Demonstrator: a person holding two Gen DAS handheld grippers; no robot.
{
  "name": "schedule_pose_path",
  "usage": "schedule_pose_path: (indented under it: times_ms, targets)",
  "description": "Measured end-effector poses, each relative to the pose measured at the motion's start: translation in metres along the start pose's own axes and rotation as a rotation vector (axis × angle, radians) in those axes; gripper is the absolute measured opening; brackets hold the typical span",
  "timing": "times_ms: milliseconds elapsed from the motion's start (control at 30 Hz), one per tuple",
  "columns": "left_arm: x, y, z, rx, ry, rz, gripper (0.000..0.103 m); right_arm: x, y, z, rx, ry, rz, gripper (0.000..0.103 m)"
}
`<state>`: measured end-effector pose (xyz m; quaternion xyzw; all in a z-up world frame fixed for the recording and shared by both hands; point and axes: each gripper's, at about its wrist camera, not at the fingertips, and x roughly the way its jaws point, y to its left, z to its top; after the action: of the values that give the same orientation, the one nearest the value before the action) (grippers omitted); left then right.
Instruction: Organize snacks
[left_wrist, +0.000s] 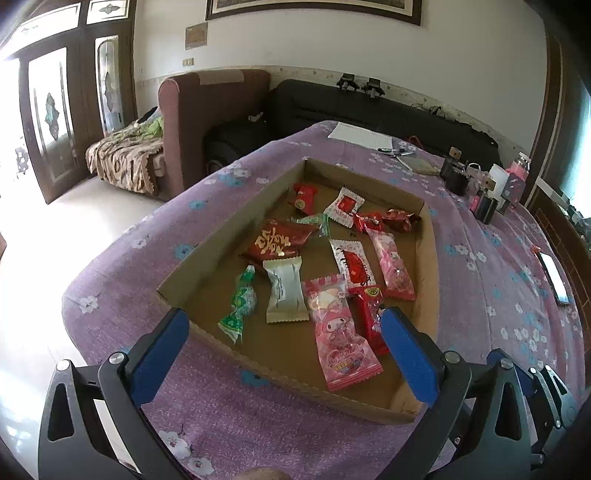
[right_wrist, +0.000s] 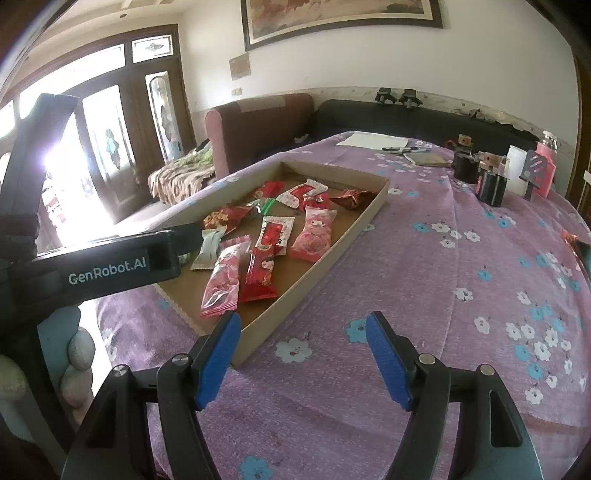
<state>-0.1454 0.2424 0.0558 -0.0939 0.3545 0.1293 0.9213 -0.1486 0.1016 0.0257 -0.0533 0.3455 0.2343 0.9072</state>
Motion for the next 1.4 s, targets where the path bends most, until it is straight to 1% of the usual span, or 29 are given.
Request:
schedule_pose_path:
  times_ms: [700, 967, 1400]
  targets:
    - [0.015, 0.013, -0.002, -0.040, 0.064, -0.032, 0.103, 0.009, 0.007, 0.003, -0.026, 0.027, -0.004, 0.074]
    - [0.014, 0.014, -0.002, -0.048, 0.072, -0.036, 0.103, 0.009, 0.007, 0.002, -0.028, 0.027, -0.003, 0.074]
    - [0.003, 0.003, -0.002, -0.024, 0.059, -0.008, 0.103, -0.001, -0.002, 0.000, -0.006, 0.006, 0.011, 0.074]
